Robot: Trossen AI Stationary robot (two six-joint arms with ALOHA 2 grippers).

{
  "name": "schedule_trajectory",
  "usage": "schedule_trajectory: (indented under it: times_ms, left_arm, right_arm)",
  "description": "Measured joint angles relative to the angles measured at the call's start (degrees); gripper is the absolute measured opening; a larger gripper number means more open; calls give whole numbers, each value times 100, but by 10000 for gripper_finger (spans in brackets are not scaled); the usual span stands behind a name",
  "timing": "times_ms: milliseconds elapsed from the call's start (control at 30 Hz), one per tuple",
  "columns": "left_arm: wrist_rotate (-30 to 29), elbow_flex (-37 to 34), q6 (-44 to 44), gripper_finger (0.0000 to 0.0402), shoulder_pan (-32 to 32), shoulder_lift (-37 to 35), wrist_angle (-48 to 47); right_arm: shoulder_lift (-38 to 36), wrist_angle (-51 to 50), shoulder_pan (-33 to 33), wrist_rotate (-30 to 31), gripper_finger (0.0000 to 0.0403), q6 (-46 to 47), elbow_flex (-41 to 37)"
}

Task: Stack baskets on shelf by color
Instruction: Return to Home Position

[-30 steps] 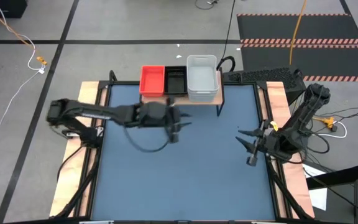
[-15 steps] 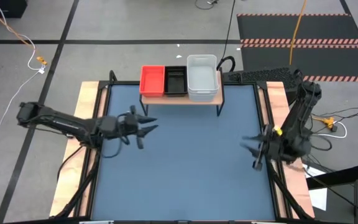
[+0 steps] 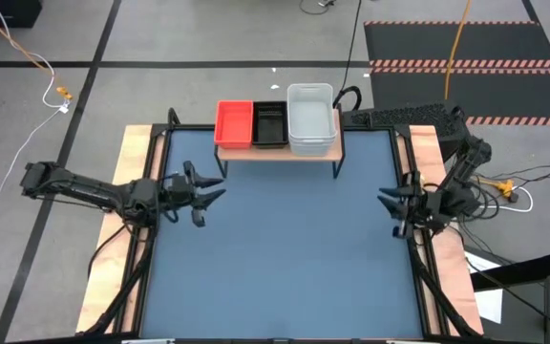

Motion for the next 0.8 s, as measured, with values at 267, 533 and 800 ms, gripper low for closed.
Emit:
schedule_trajectory:
  times_ms: [267, 533, 800]
  left_arm:
    - [1167, -5, -65, 140, 673, 555, 640]
    - [1225, -5, -254, 140, 566, 663, 743]
    - [1201, -3, -148, 140, 251, 557, 706]
  right_arm:
    - [-595, -733, -78, -366, 68, 34, 0]
    - [-448, -1924, -403, -1202, 56, 1638, -2]
    - [-236, -1992, -1382, -1773, 49, 2058, 3]
